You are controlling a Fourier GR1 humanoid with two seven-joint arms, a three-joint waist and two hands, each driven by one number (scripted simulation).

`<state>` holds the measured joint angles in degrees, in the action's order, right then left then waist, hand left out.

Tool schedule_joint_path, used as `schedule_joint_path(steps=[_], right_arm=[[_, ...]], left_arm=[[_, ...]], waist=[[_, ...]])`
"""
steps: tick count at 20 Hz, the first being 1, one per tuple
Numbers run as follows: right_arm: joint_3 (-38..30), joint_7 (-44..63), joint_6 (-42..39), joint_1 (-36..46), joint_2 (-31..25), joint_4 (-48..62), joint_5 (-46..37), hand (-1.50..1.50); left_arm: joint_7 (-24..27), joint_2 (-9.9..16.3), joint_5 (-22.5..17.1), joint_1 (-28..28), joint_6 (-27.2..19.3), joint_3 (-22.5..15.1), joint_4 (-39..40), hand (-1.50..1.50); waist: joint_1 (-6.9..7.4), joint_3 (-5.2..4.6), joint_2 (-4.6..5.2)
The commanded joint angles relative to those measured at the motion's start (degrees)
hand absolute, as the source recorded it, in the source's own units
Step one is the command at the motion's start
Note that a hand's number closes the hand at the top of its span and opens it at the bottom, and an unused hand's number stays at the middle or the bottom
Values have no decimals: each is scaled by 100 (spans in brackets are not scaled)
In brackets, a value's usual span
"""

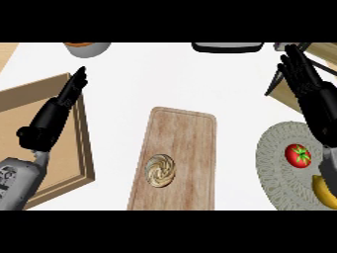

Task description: Pick the tomato from the placemat and place it in the tiered shelf

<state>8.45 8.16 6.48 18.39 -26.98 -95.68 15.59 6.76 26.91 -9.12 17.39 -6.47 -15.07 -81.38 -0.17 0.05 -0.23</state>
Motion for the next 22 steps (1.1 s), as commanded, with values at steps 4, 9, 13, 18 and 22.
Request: schedule_joint_path(steps=[4,9,13,18,22], right_arm=[[59,-1048,-825,-506,-28,-45,53,150],[-470,-1208,1225,-1097,-456,806,-2024,150],[101,-2860,1074,-2387,264,713,-1988,-150],[311,-1837,1480,-2740,47,-150,-2894,-150],[285,-791,1786,-2969,-609,-474,-4069,-150]], left_arm=[[-486,121,-425,-890,-235,711,336,0],[-604,83,-768,-1392,-192,960,733,0],[-1020,256,-985,-1710,-11,1109,139,0],[-1269,115,-859,-1882,-148,1168,-194,0],[-941,276,-935,-1967,115,1324,42,0]], waist=[[140,3,17],[37,-14,52],[16,5,6],[-10,-6,3],[-17,-21,-7]])
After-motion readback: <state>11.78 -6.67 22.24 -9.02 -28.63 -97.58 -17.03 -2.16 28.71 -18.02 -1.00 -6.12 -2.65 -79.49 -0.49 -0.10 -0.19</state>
